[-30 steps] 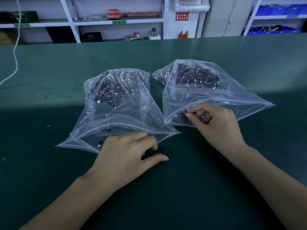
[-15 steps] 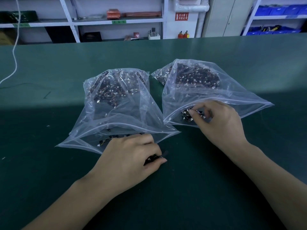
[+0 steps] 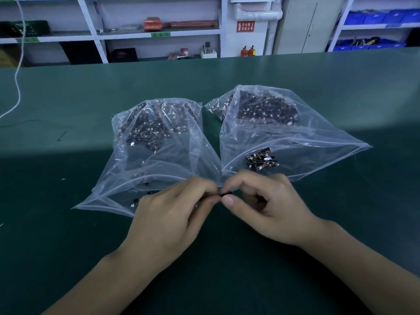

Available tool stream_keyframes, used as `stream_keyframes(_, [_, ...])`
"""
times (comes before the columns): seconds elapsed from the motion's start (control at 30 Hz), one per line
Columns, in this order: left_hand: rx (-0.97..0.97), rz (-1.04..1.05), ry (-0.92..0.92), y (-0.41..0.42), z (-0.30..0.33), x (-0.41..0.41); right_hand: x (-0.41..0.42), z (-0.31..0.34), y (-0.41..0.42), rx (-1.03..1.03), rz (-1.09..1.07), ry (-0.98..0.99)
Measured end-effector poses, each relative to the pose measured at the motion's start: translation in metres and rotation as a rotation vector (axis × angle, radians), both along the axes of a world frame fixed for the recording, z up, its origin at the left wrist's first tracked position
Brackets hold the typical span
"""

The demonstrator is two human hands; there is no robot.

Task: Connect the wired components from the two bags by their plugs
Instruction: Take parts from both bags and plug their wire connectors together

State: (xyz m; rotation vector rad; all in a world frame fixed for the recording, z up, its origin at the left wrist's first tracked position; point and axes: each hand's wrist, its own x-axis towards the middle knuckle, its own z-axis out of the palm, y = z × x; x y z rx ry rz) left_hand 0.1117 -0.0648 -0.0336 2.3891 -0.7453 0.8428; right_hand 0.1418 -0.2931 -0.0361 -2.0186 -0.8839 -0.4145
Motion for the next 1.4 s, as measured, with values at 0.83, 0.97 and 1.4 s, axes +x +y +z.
stream_keyframes(0.83, [-0.091,0.008,0.064,0.0041,-0.0061,0.0057,0.0053,-0.0017,0.0032,0.108,-0.084,-0.096])
stream_keyframes(0.97, [-0.104,0.011,0.074,0.0035,-0.0065,0.0049,0.0060,-0.0029,0.0030,0.109,-0.096,-0.104])
stream_keyframes(1.4, [-0.076,0.005,0.094,0.0064,-0.0061,0.0069,0.0071,-0.0061,0.0024,0.102,-0.069,-0.066])
